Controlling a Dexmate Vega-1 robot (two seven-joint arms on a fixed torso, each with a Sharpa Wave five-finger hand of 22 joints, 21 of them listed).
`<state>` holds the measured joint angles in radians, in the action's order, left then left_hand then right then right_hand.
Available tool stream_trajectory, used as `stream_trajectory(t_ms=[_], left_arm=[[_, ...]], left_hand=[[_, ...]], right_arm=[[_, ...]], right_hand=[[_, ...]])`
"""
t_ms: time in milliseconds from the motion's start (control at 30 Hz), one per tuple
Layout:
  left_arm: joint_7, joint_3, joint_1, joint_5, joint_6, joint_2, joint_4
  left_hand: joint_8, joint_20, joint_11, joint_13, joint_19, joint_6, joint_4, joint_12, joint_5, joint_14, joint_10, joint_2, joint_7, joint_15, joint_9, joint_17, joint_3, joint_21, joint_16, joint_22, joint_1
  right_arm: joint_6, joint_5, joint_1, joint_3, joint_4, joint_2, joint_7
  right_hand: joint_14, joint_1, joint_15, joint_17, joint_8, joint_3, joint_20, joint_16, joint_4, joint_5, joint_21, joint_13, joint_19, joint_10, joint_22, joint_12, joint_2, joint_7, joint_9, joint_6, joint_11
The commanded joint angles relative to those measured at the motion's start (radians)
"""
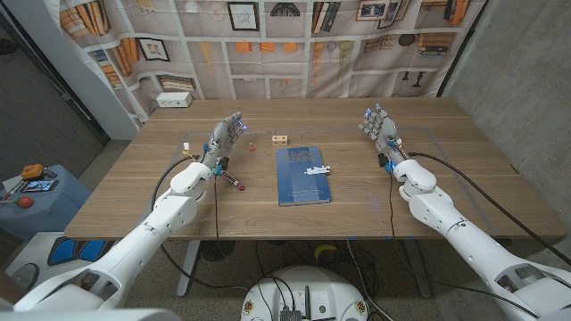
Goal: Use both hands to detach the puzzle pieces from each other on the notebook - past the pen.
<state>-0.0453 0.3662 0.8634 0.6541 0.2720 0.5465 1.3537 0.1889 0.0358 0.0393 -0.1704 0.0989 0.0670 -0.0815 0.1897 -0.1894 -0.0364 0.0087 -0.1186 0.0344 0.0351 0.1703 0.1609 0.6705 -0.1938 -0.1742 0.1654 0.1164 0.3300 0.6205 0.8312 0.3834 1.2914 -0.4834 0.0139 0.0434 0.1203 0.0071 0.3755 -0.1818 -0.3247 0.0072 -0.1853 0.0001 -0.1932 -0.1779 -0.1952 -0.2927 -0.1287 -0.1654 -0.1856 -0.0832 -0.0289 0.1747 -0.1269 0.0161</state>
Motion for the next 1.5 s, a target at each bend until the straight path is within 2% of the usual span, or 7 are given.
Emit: stream_trajectory(t_ms=[33, 267, 500, 833, 1100, 1267, 1500], left_arm=[[0.035, -0.007, 0.033, -0.035, -0.044, 0.065, 0.09], [0.099, -0.003, 0.061, -0.108, -0.073, 0.113, 0.168], [0.134, 0.009, 0.07, -0.188, -0.068, 0.142, 0.197], [0.133, 0.025, 0.07, -0.257, -0.045, 0.163, 0.206], [0.171, 0.046, 0.079, -0.357, -0.07, 0.191, 0.265], [0.193, 0.058, 0.084, -0.419, -0.088, 0.206, 0.295], [0.22, 0.077, 0.098, -0.502, -0.108, 0.221, 0.339]], left_hand=[[0.004, 0.035, 0.004, -0.002, 0.013, 0.016, 0.003, 0.01, -0.003, 0.012, 0.012, -0.063, 0.0, 0.013, 0.001, 0.006, 0.008, -0.004, -0.007, 0.006, 0.012], [0.005, 0.039, 0.01, -0.002, 0.015, 0.031, -0.01, 0.011, 0.0, 0.016, 0.023, -0.057, 0.007, 0.018, 0.002, 0.011, 0.004, -0.004, -0.009, 0.006, -0.005], [0.009, 0.051, 0.02, -0.002, 0.03, 0.072, -0.026, 0.018, -0.002, 0.041, 0.063, -0.058, 0.014, 0.032, 0.002, 0.011, 0.008, -0.007, -0.013, 0.006, -0.029], [0.006, 0.062, 0.028, -0.002, 0.046, 0.09, -0.027, 0.019, -0.003, 0.057, 0.084, -0.058, 0.026, 0.045, 0.001, 0.009, 0.018, -0.011, -0.012, 0.006, -0.035], [0.004, 0.075, 0.042, -0.002, 0.055, 0.103, -0.026, 0.02, -0.004, 0.071, 0.101, -0.055, 0.039, 0.06, 0.0, 0.008, 0.025, -0.01, -0.012, 0.005, -0.04], [0.006, 0.084, 0.053, -0.002, 0.069, 0.13, -0.025, 0.025, -0.004, 0.097, 0.136, -0.053, 0.044, 0.073, 0.0, 0.008, 0.034, -0.011, -0.014, 0.005, -0.047], [0.004, 0.102, 0.061, -0.002, 0.082, 0.145, -0.024, 0.022, -0.004, 0.109, 0.148, -0.05, 0.058, 0.083, 0.0, 0.008, 0.04, -0.012, -0.012, 0.005, -0.053]], right_arm=[[0.003, -0.012, 0.007, 0.001, 0.009, -0.003, -0.015], [-0.001, -0.011, -0.003, 0.004, -0.006, -0.005, -0.002], [0.004, -0.014, -0.013, 0.008, -0.023, -0.008, 0.016], [0.021, -0.016, -0.034, 0.012, -0.067, 0.0, 0.039], [0.034, -0.013, -0.046, 0.011, -0.099, 0.004, 0.057], [0.033, -0.02, -0.05, 0.013, -0.099, -0.004, 0.06], [0.037, -0.019, -0.032, 0.003, -0.075, -0.02, 0.053]], right_hand=[[0.007, 0.011, 0.0, 0.0, -0.006, -0.006, -0.002, -0.005, -0.005, -0.009, -0.006, -0.001, -0.003, -0.011, -0.003, -0.007, -0.006, -0.001, 0.002, -0.008, -0.003], [0.008, 0.017, 0.0, -0.007, -0.007, -0.011, -0.005, -0.005, -0.011, -0.009, -0.007, 0.0, -0.003, -0.012, -0.003, -0.007, -0.009, -0.002, 0.002, -0.013, -0.003], [0.008, 0.016, 0.0, -0.012, -0.007, -0.012, -0.005, -0.006, -0.013, -0.008, -0.008, 0.001, -0.003, -0.012, -0.003, -0.008, -0.009, -0.002, 0.002, -0.014, -0.003], [0.006, 0.011, 0.0, -0.017, -0.006, -0.01, -0.005, -0.007, -0.014, -0.007, -0.008, 0.002, -0.002, -0.01, -0.003, -0.007, -0.006, -0.004, 0.002, -0.012, -0.002], [0.005, 0.011, -0.001, -0.022, -0.005, -0.012, -0.005, -0.007, -0.017, -0.007, -0.009, 0.002, -0.002, -0.01, -0.003, -0.007, -0.007, -0.005, 0.002, -0.013, -0.002], [0.003, 0.012, -0.003, -0.025, -0.005, -0.013, -0.006, -0.007, -0.019, -0.007, -0.009, 0.003, -0.002, -0.01, -0.003, -0.007, -0.008, -0.007, 0.002, -0.013, -0.001], [0.005, 0.013, -0.014, -0.029, -0.005, -0.014, -0.008, -0.008, -0.022, -0.006, -0.008, 0.003, 0.001, -0.01, -0.003, -0.007, -0.009, -0.008, 0.002, -0.012, -0.008]])
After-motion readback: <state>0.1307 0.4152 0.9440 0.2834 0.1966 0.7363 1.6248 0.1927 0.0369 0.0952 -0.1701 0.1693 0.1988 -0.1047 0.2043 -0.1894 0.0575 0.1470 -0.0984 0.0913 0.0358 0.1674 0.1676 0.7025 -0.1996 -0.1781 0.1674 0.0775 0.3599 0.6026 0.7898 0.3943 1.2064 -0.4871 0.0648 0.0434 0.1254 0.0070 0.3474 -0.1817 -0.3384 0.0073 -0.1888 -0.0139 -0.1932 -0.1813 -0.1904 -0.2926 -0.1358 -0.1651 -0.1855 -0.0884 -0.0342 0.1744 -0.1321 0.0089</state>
